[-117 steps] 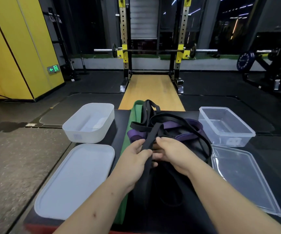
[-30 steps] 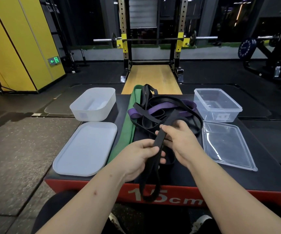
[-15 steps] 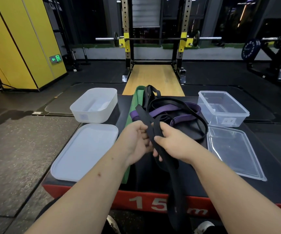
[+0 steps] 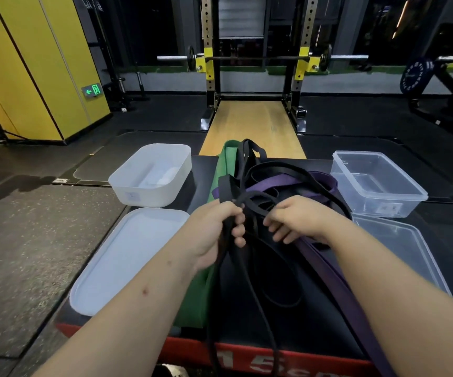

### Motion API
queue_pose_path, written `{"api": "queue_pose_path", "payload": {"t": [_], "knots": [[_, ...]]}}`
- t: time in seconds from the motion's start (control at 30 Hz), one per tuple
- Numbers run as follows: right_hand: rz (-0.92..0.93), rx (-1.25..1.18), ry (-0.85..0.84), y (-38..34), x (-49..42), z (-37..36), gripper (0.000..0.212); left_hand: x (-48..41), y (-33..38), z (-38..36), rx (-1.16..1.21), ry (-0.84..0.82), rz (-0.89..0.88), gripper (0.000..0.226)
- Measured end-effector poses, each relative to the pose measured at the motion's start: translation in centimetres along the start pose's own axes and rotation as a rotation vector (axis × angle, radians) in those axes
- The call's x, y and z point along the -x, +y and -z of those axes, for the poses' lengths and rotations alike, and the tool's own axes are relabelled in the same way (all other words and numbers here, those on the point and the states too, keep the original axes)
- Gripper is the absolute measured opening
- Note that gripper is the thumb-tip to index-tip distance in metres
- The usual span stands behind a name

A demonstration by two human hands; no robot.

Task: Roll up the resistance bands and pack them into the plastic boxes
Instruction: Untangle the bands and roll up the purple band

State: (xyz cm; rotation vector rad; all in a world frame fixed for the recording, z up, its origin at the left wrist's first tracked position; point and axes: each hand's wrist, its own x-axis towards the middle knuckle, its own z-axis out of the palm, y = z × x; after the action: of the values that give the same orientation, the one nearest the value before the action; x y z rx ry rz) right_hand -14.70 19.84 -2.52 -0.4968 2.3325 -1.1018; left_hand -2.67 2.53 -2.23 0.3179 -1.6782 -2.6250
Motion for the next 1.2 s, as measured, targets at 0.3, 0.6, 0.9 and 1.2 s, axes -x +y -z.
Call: {"api": "queue_pose_path", "payload": {"t": [0.3, 0.6, 0.9, 1.2], "knots": [[0.015, -0.604, -0.097, -5.5, -5.7, 1.5, 0.047, -1.1, -0.4, -0.4, -0.35, -0.054, 0.114, 0.007], [-0.167, -0.135, -0.36, -5.8, -5.9, 3.4, 0.065, -1.6, -0.2, 0.8, -0.275, -0.008, 0.096, 0.015], [-0.043, -0.606, -0.137, -7.7, -7.3, 2.2, 0.025, -2.1, -0.2, -0.1, -0.255, -0.049, 0.08, 0.016], [0.264, -0.323, 0.198, -13.1, -11.8, 5.1, 0.051, -5.5, 0.4, 0.2, -0.114, 0.061, -0.005, 0.012]]}}
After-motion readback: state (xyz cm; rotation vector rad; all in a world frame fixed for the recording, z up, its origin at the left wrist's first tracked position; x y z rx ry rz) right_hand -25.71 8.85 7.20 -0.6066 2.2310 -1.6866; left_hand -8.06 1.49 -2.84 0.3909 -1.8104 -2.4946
